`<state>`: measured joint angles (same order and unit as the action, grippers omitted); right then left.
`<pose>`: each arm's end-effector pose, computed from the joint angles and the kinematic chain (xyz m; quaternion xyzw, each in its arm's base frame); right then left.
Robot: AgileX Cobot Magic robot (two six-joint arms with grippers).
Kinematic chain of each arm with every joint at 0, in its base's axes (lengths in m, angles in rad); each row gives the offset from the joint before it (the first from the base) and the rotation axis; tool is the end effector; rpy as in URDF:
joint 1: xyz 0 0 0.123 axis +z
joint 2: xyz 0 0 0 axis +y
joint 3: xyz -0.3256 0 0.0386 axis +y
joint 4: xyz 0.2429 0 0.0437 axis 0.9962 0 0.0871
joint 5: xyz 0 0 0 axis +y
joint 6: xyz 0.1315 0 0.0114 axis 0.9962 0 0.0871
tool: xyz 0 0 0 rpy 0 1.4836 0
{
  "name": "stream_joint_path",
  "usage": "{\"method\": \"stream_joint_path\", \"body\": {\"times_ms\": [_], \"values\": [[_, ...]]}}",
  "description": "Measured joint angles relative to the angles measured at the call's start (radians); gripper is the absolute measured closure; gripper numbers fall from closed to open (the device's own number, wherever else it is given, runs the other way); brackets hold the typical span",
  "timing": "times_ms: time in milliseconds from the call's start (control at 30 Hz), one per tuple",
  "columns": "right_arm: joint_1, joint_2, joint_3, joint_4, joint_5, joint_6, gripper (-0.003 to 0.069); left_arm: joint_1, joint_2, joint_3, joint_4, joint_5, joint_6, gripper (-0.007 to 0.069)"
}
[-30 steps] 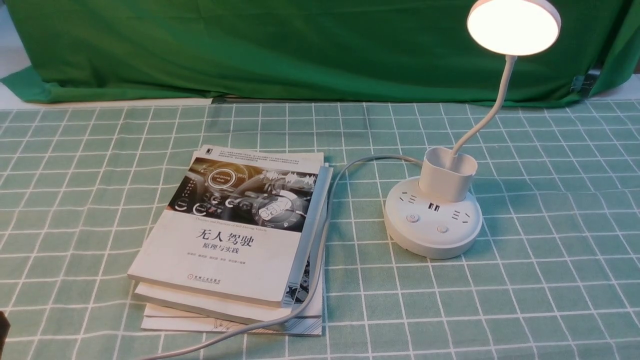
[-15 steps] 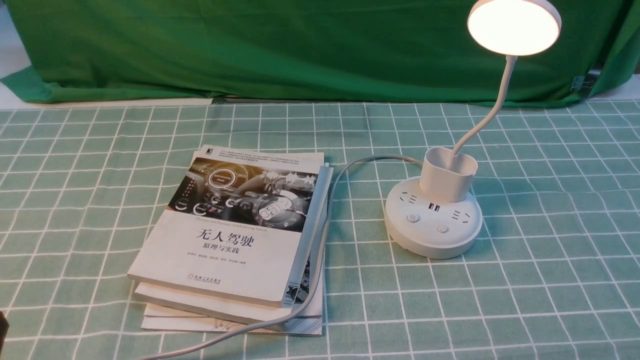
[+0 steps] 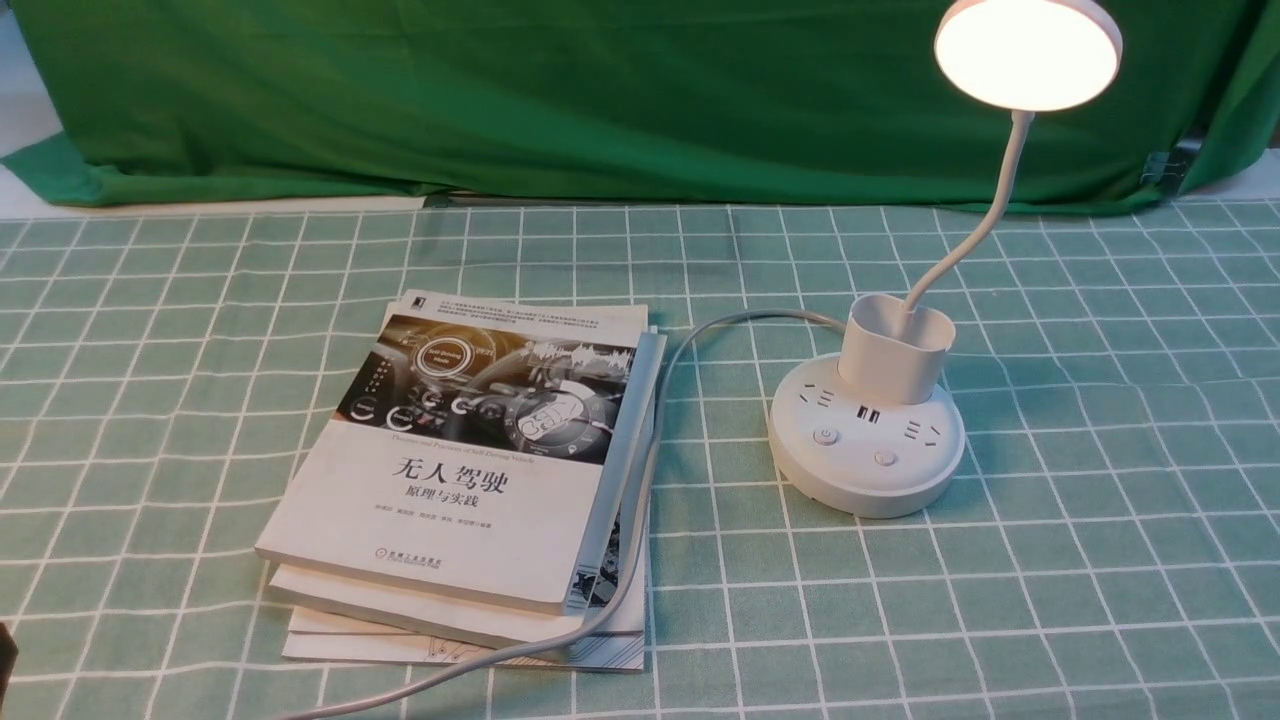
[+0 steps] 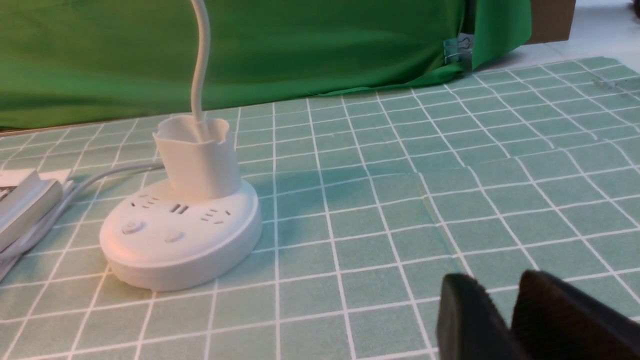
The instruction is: Turn on the table lamp.
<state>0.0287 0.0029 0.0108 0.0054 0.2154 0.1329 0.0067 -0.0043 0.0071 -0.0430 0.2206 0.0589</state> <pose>0.0486 0.0015 0.1842 0.0410 0.7543 0.0550 0.6529 0.0480 -0.0009 0.1852 0.0070 0.7535 0.0042 0.6574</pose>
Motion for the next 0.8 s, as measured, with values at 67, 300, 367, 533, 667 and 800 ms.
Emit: {"method": "stream_joint_path", "body": {"times_ms": [67, 300, 367, 533, 667, 800], "values": [[0.000, 0.000, 0.000, 0.000, 0.000, 0.000, 0.0445, 0.000, 0.000, 0.000, 0.000, 0.000, 0.000, 0.0603], [0.000, 0.000, 0.000, 0.000, 0.000, 0.000, 0.0430, 0.000, 0.000, 0.000, 0.000, 0.000, 0.000, 0.0603], [0.000, 0.000, 0.000, 0.000, 0.000, 0.000, 0.0426, 0.000, 0.000, 0.000, 0.000, 0.000, 0.000, 0.0603], [0.000, 0.000, 0.000, 0.000, 0.000, 0.000, 0.0422, 0.000, 0.000, 0.000, 0.000, 0.000, 0.000, 0.0603], [0.000, 0.000, 0.000, 0.000, 0.000, 0.000, 0.0422, 0.000, 0.000, 0.000, 0.000, 0.000, 0.000, 0.0603], [0.000, 0.000, 0.000, 0.000, 0.002, 0.000, 0.0422, 0.000, 0.000, 0.000, 0.000, 0.000, 0.000, 0.0603]]}}
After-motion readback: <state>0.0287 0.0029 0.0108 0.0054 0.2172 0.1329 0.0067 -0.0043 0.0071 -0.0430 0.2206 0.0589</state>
